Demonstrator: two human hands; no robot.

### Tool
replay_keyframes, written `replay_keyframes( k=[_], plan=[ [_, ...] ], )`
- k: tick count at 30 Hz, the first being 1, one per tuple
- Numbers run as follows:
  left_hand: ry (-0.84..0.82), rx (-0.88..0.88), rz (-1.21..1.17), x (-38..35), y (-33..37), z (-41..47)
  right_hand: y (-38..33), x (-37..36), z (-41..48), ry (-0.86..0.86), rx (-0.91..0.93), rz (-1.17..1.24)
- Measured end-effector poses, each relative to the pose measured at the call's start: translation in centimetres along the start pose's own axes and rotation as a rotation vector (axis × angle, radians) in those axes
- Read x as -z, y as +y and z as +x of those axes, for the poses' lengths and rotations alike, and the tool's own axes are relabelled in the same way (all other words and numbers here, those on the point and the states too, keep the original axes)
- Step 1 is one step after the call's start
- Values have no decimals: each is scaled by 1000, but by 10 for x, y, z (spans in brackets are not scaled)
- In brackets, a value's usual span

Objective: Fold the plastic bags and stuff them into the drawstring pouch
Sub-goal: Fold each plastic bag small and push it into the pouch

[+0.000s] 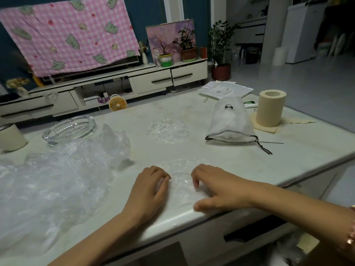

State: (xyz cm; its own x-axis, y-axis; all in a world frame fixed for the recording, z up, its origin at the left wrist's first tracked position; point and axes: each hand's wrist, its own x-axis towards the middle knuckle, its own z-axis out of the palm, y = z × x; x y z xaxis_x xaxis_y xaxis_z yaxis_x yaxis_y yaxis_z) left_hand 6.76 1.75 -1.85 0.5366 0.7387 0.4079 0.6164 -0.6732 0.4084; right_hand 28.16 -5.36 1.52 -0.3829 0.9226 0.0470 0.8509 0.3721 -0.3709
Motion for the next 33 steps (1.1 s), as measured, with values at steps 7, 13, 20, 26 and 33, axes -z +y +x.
replay_keyframes(
  k=[7,13,20,26,33],
  plan=[
    [-123,67,-179,16,0,8,3,-8,14,187,-26,-2],
    [-86,109,-145,19,-2,12,17,3,33,351,-334,465],
    [52,206,-244,9,-8,21,22,-1,42,429,-447,639],
    [70,369,-111,-3,-5,34,16,-9,45,371,-472,324],
    [-14,454,338,-10,-1,49,21,-16,53,419,-552,-76]
  ],
)
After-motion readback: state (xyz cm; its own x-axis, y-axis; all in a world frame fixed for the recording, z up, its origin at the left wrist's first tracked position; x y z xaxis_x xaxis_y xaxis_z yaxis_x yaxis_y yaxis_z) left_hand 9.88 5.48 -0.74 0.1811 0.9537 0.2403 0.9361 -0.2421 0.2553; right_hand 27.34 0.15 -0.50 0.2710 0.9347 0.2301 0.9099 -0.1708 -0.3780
